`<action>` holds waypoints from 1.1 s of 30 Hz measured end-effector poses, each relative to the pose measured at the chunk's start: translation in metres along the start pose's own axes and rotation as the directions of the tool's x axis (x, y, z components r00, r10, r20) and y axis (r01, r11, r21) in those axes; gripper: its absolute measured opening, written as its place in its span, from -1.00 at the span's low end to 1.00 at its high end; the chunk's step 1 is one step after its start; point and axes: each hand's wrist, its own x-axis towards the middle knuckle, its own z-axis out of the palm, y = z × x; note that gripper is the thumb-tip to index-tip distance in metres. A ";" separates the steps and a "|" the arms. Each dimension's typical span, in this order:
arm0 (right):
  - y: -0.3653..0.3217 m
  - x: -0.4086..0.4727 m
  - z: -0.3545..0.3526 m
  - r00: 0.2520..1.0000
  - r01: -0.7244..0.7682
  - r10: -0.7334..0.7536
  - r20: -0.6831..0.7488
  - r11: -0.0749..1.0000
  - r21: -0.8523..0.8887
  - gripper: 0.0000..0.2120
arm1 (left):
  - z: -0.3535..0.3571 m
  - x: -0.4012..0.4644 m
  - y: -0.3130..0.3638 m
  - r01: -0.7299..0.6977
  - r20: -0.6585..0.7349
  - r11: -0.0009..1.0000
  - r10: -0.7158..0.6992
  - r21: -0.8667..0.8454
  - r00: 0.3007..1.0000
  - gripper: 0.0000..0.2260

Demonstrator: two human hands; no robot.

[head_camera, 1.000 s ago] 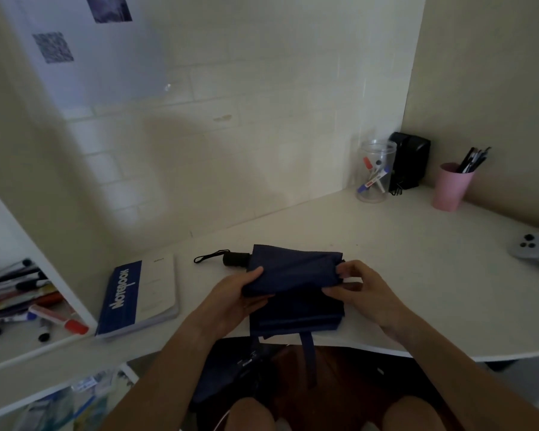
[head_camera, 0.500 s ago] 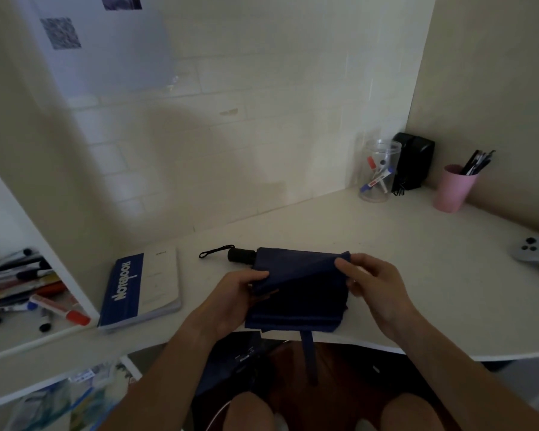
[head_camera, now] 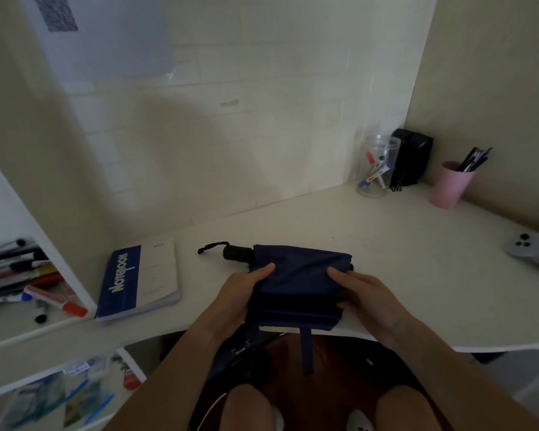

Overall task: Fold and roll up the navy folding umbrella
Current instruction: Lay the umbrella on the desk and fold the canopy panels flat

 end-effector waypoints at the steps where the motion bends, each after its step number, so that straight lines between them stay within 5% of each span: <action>1: -0.002 0.002 0.001 0.999 0.011 -0.011 -0.044 1.000 0.006 -0.73 | 0.001 0.001 0.000 -0.022 -0.024 0.999 0.022 0.033 0.999 -0.69; 8: -0.036 0.034 0.007 0.971 0.140 -0.115 -0.210 0.984 0.108 -0.80 | 0.007 0.022 0.012 -0.046 -0.073 0.997 0.050 0.054 0.996 -0.66; 16: -0.006 0.018 0.000 0.981 0.079 -0.130 -0.145 0.947 -0.311 -0.74 | 0.006 0.030 0.004 -0.051 -0.066 0.998 0.050 -0.021 0.997 -0.72; 20: -0.005 0.021 -0.004 0.977 0.011 -0.100 -0.191 0.908 -0.419 -0.74 | 0.000 0.029 0.002 -0.121 -0.097 0.965 0.147 0.231 0.984 -0.82; 27: 0.007 0.031 0.005 0.957 -0.072 -0.141 -0.253 0.731 -0.679 -0.52 | -0.027 0.032 -0.008 -0.266 -0.083 0.690 0.428 0.673 0.900 -0.58; 33: 0.024 0.030 0.015 0.945 0.031 -0.310 -0.103 0.398 -0.917 -0.45 | -0.049 0.032 -0.015 -0.321 0.045 0.377 0.586 0.869 0.809 -0.71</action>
